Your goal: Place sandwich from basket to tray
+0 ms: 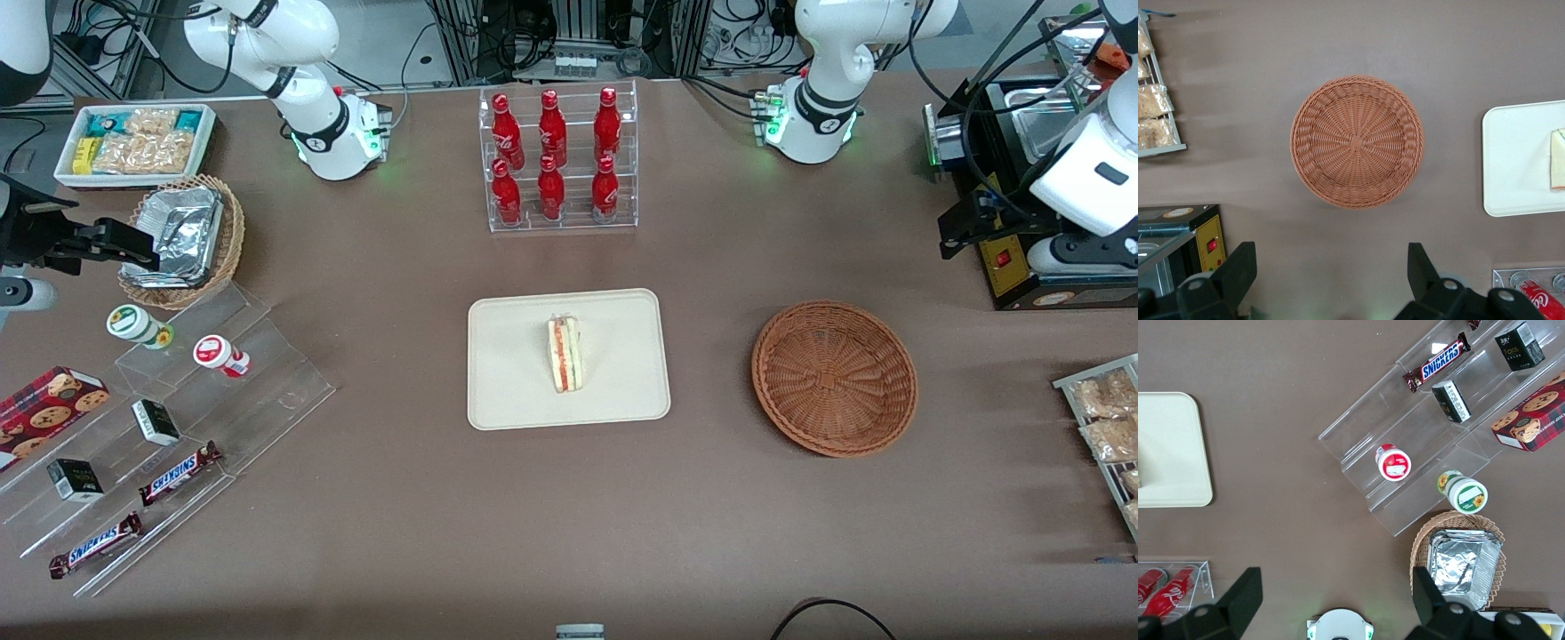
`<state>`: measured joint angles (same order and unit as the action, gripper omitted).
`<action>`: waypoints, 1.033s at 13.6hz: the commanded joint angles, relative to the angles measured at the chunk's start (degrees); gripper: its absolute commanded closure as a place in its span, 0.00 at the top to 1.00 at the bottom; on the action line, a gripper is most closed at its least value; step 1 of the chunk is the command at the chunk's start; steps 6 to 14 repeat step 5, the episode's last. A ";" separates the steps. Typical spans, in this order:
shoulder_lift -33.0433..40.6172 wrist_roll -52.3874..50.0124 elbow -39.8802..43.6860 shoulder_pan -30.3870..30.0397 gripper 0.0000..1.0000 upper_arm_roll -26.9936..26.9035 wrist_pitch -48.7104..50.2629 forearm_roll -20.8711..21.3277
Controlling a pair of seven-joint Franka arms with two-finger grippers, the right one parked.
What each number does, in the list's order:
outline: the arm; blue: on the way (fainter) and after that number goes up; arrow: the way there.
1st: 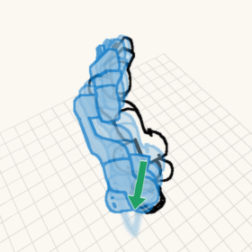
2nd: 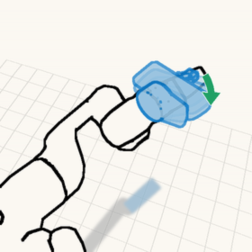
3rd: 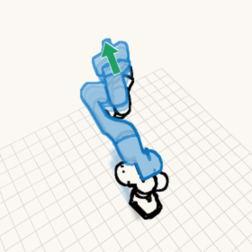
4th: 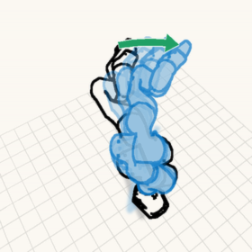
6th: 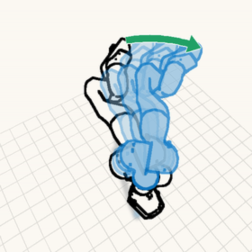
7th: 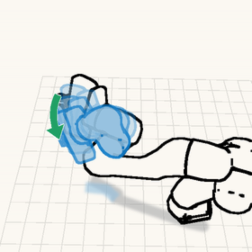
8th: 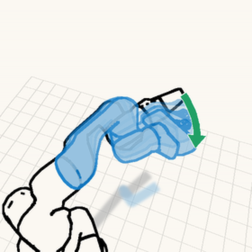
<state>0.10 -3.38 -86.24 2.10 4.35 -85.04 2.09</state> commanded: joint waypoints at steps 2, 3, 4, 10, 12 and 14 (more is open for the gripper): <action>3.68 -0.05 -4.02 0.19 1.00 -0.75 -1.01 0.55; 3.59 0.21 -3.85 0.19 1.00 -1.36 -1.18 -0.33; 3.07 0.30 -3.33 0.19 1.00 -1.54 -1.09 -1.90; 2.98 0.30 -2.62 0.19 1.00 -1.72 -1.01 -2.70; 2.98 0.30 -2.62 0.19 1.00 -1.72 -1.01 -2.70; 2.98 0.30 -2.62 0.19 1.00 -1.72 -1.01 -2.70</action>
